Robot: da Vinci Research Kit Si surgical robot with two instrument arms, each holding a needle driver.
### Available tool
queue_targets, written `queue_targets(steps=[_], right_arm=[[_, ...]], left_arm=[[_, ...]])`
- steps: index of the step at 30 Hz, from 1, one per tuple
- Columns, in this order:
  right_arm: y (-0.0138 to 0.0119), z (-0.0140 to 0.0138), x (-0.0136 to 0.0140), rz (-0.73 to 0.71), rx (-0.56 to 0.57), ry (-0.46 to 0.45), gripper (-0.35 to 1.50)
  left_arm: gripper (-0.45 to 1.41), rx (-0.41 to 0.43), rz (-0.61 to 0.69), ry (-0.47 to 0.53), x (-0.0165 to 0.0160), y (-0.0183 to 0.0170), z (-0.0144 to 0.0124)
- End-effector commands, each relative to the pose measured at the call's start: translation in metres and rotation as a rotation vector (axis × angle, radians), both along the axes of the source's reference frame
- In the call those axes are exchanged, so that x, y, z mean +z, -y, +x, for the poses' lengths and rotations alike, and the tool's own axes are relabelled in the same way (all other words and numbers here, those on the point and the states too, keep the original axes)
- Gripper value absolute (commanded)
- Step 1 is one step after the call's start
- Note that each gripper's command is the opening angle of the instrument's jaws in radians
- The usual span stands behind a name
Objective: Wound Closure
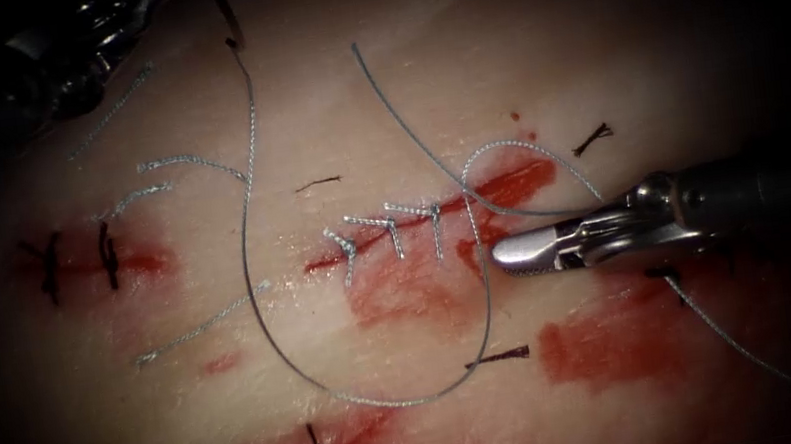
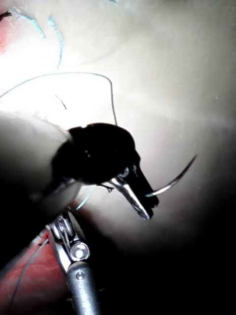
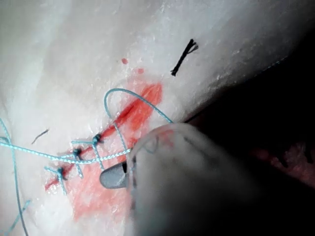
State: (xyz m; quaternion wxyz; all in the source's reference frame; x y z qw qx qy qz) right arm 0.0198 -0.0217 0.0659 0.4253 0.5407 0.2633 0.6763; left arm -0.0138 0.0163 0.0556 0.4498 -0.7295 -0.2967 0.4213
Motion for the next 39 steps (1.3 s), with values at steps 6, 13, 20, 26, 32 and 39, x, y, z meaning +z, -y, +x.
queue_targets(steps=[6,13,20,26,32,39], right_arm=[[0.0010,0.0021,0.0018,-0.014,0.005,0.009,0.63],[0.0005,0.0041,0.0021,-0.007,0.024,0.019,0.16],[0.0000,0.0005,-0.0023,-0.046,-0.106,-0.010,-0.35],[0.0029,-0.0013,-0.0070,-0.027,-0.262,-0.055,-0.35],[0.0101,-0.0024,-0.0094,0.010,-0.550,-0.077,-0.35],[0.0137,-0.0046,-0.0103,0.015,-0.748,-0.198,-0.35]], left_arm=[[-0.45,0.004,0.000,0.003,0.0006,0.0001,-0.0007],[-0.45,0.010,0.000,0.004,0.0005,0.0002,-0.0007],[-0.45,0.015,0.002,-0.003,0.0005,0.0003,-0.0008],[-0.45,0.017,0.002,-0.005,0.0005,0.0005,-0.0010],[-0.45,0.023,0.002,-0.011,0.0006,0.0007,-0.0012],[-0.45,0.025,0.002,-0.010,0.0006,0.0007,-0.0011]])
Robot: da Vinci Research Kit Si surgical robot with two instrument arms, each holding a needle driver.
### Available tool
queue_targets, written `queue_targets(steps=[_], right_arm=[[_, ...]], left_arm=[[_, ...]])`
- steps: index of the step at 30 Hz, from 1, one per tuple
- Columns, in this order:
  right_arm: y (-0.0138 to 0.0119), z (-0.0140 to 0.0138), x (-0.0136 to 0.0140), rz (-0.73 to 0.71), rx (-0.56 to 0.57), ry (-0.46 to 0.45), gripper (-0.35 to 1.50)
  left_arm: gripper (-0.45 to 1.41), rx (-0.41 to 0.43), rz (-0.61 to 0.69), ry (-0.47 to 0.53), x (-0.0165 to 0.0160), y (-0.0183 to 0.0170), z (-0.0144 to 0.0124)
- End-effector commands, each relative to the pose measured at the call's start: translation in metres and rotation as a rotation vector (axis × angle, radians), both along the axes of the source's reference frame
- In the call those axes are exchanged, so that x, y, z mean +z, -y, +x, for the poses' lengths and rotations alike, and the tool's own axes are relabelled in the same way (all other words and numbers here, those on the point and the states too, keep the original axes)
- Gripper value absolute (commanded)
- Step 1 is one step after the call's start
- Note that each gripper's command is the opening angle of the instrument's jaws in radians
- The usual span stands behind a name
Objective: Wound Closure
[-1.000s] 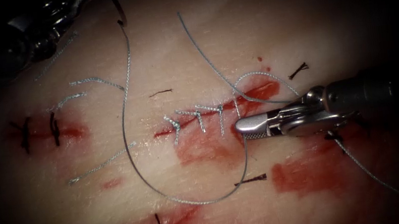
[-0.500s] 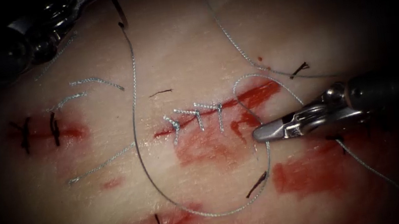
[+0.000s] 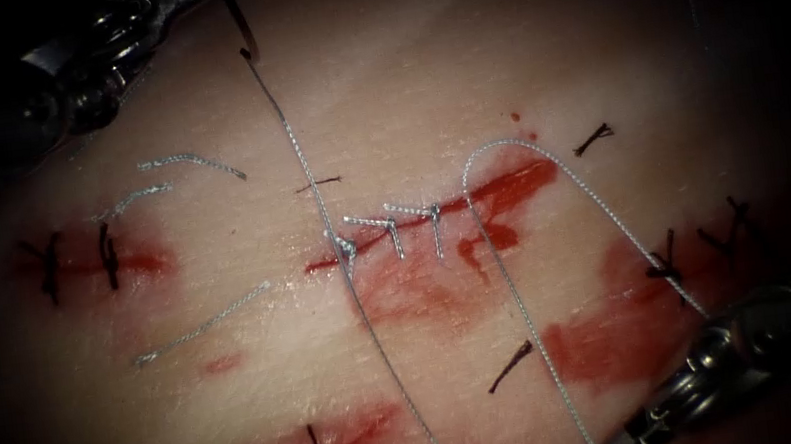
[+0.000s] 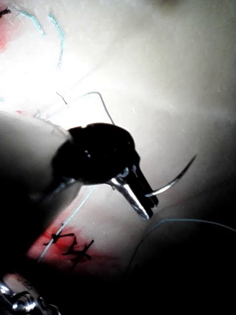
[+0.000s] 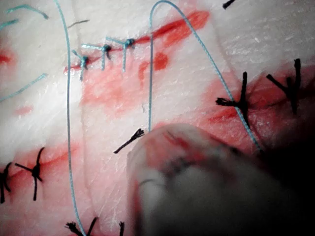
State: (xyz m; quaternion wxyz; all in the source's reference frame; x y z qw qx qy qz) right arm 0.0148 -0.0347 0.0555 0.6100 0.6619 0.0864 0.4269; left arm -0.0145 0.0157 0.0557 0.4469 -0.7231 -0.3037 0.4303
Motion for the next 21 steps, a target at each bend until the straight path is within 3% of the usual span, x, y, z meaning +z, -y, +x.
queue_targets(steps=[1,4,5,7,8,9,11,14,17,21], right_arm=[[0.0007,0.0004,0.0000,0.005,-0.014,-0.006,-0.35],[0.0002,0.0002,0.0001,-0.015,-0.008,-0.014,-0.35],[-0.0017,0.0005,0.0007,-0.061,0.094,-0.023,0.36],[-0.0029,0.0006,0.0010,-0.073,0.149,-0.015,0.39],[-0.0049,0.0008,0.0014,-0.108,0.212,-0.026,0.56],[-0.0049,0.0008,0.0014,-0.108,0.212,-0.026,0.56],[-0.0085,0.0013,0.0021,-0.166,0.318,-0.015,0.64],[-0.0130,0.0027,0.0039,-0.188,0.516,0.084,0.44],[-0.0141,0.0033,0.0048,-0.213,0.573,0.109,0.41],[-0.0146,0.0060,0.0083,-0.336,0.619,0.148,0.36]], left_arm=[[-0.45,0.000,0.000,0.001,0.0005,0.0000,-0.0004],[-0.45,0.001,0.000,0.001,0.0005,0.0000,-0.0004],[-0.45,0.001,0.000,0.001,0.0005,0.0000,-0.0004],[-0.45,0.001,0.000,0.001,0.0005,0.0000,-0.0004],[-0.45,0.001,0.000,0.001,0.0005,0.0000,-0.0004],[-0.45,0.001,0.000,0.001,0.0005,0.0000,-0.0004],[-0.45,-0.001,0.001,0.000,0.0005,0.0000,-0.0004],[-0.45,-0.001,0.003,-0.004,0.0005,0.0000,-0.0004],[-0.45,-0.002,0.003,-0.004,0.0005,0.0000,-0.0005],[-0.45,0.000,0.003,-0.009,0.0006,0.0001,-0.0007]])
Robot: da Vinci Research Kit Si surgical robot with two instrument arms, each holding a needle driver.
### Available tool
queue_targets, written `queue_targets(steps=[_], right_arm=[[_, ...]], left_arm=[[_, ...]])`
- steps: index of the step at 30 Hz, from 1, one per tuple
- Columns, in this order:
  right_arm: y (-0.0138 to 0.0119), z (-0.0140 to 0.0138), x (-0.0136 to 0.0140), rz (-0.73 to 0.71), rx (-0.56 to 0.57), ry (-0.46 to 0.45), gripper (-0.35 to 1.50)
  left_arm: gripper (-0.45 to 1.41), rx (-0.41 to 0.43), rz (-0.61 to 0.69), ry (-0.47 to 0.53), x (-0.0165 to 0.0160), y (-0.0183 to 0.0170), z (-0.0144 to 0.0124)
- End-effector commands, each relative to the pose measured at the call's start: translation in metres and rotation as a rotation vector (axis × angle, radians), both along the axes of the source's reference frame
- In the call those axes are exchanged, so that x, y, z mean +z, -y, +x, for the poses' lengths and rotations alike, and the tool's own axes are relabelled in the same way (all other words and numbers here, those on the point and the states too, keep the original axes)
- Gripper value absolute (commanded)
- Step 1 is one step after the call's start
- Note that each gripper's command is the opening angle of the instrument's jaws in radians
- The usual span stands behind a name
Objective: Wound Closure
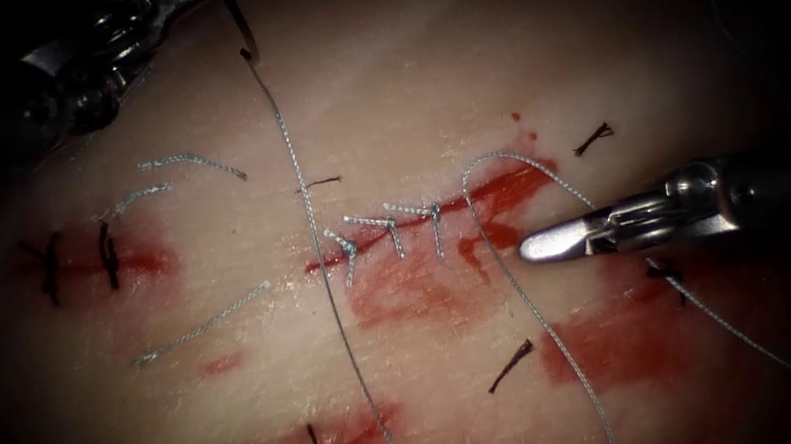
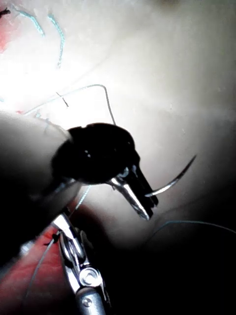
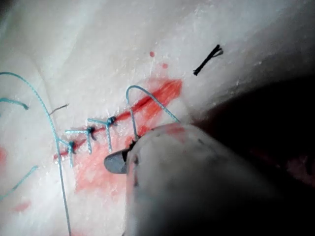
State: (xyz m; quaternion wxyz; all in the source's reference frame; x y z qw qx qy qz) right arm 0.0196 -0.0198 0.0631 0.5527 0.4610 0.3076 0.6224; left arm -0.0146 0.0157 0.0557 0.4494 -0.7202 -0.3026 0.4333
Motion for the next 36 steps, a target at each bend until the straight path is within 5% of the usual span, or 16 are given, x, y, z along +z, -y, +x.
queue_targets(steps=[1,5,7,17,20,21,22,34,35,36], right_arm=[[0.0005,0.0015,0.0012,-0.009,-0.016,-0.003,0.36],[0.0013,0.0024,0.0027,-0.032,-0.030,0.003,0.41],[0.0010,0.0033,0.0037,-0.086,-0.044,0.009,0.63],[-0.0009,0.0037,0.0043,-0.159,-0.053,0.009,0.73],[-0.0011,0.0036,0.0043,-0.160,-0.049,0.014,0.41],[-0.0011,0.0036,0.0044,-0.161,-0.051,0.017,0.12],[-0.0010,0.0034,0.0045,-0.161,-0.053,0.016,-0.35],[0.0008,0.0008,0.0028,-0.153,-0.178,0.141,-0.35],[0.0008,0.0010,0.0030,-0.107,-0.133,0.112,0.26],[0.0008,0.0010,0.0030,-0.107,-0.133,0.112,0.26]], left_arm=[[-0.45,0.000,-0.001,0.000,0.0006,0.0001,-0.0006],[-0.45,0.000,-0.001,0.000,0.0006,0.0002,-0.0006],[-0.45,0.000,-0.001,0.000,0.0006,0.0002,-0.0007],[-0.45,0.003,0.000,-0.005,0.0006,0.0003,-0.0007],[-0.45,0.004,0.001,-0.007,0.0005,0.0003,-0.0008],[-0.45,0.004,0.001,-0.007,0.0005,0.0003,-0.0008],[-0.45,0.004,0.001,-0.007,0.0005,0.0004,-0.0009],[-0.45,0.005,0.001,-0.010,0.0004,0.0005,-0.0010],[-0.45,0.005,0.001,-0.010,0.0004,0.0005,-0.0011],[-0.45,0.005,0.001,-0.010,0.0004,0.0005,-0.0011]])
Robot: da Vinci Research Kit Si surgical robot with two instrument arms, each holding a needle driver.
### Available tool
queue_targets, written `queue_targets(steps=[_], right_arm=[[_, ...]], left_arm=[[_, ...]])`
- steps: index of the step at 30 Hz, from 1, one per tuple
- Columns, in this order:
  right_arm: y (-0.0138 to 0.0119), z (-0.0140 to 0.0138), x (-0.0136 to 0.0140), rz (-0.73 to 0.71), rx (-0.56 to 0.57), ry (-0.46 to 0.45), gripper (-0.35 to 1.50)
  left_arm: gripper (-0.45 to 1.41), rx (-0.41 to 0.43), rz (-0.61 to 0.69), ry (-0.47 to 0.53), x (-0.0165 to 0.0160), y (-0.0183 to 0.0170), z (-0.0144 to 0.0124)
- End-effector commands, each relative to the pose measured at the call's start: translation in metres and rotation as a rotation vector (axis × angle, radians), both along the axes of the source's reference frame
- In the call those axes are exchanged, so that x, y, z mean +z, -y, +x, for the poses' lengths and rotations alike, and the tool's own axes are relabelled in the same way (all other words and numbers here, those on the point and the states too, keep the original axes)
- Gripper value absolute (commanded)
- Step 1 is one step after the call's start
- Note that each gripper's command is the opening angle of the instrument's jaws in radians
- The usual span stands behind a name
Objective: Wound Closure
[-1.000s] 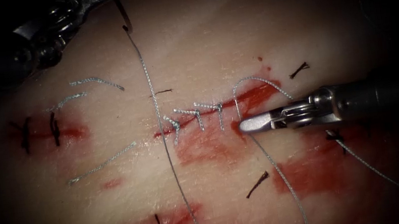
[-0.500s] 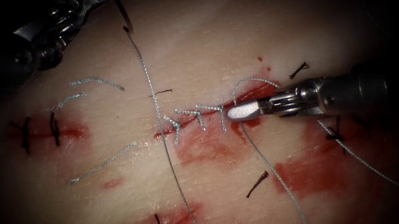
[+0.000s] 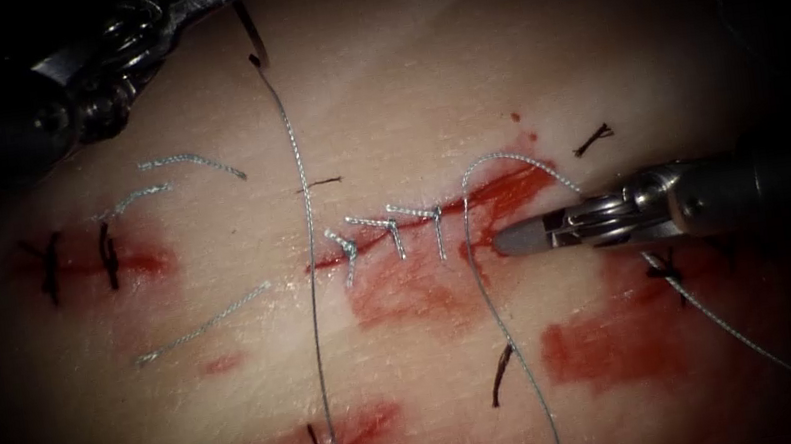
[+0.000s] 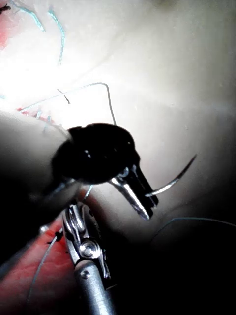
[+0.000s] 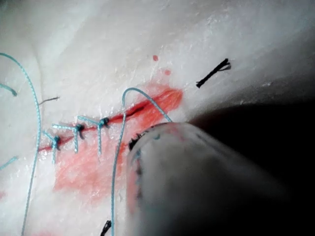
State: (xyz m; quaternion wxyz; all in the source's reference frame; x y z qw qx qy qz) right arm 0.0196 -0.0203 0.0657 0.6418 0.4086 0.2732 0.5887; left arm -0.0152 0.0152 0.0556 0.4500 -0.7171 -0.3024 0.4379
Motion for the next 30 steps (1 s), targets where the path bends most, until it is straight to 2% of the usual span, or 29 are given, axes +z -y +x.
queue_targets(steps=[1,2,3,5,7,14,15,16,18,19,22,27,30], right_arm=[[0.0002,0.0010,0.0005,0.038,0.045,-0.045,0.34],[0.0002,0.0013,0.0009,0.088,0.089,-0.062,0.63],[0.0000,0.0016,0.0013,0.102,0.106,-0.071,0.76],[-0.0004,0.0022,0.0021,0.154,0.160,-0.109,0.91],[-0.0008,0.0023,0.0026,0.201,0.205,-0.158,0.84],[-0.0007,0.0029,0.0034,0.199,0.215,-0.162,0.63],[-0.0006,0.0030,0.0036,0.199,0.211,-0.163,0.44],[-0.0005,0.0030,0.0036,0.201,0.205,-0.164,0.12],[-0.0004,0.0032,0.0037,0.204,0.198,-0.165,-0.28],[-0.0004,0.0034,0.0037,0.203,0.199,-0.165,-0.35],[-0.0002,0.0035,0.0037,0.210,0.193,-0.162,-0.35],[0.0008,0.0024,0.0027,0.136,0.064,-0.074,-0.35],[0.0014,0.0012,0.0017,0.157,0.022,-0.085,-0.35]], left_arm=[[-0.45,0.000,0.000,0.000,0.0005,0.0000,-0.0005],[-0.45,0.000,0.000,0.000,0.0005,0.0000,-0.0005],[-0.45,0.000,0.000,0.000,0.0005,0.0000,-0.0006],[-0.45,0.000,0.000,0.000,0.0005,0.0001,-0.0006],[-0.45,0.000,0.000,0.000,0.0005,0.0001,-0.0006],[-0.45,-0.001,-0.001,-0.001,0.0005,0.0002,-0.0008],[-0.45,-0.002,-0.001,-0.001,0.0005,0.0002,-0.0008],[-0.45,-0.002,-0.001,-0.001,0.0005,0.0002,-0.0009],[-0.45,0.000,0.000,-0.003,0.0005,0.0002,-0.0009],[-0.45,0.000,0.000,-0.003,0.0005,0.0002,-0.0009],[-0.45,0.000,-0.001,-0.003,0.0005,0.0003,-0.0009],[-0.45,0.002,0.000,-0.005,0.0005,0.0003,-0.0009],[-0.45,0.002,0.000,-0.005,0.0005,0.0003,-0.0009]])
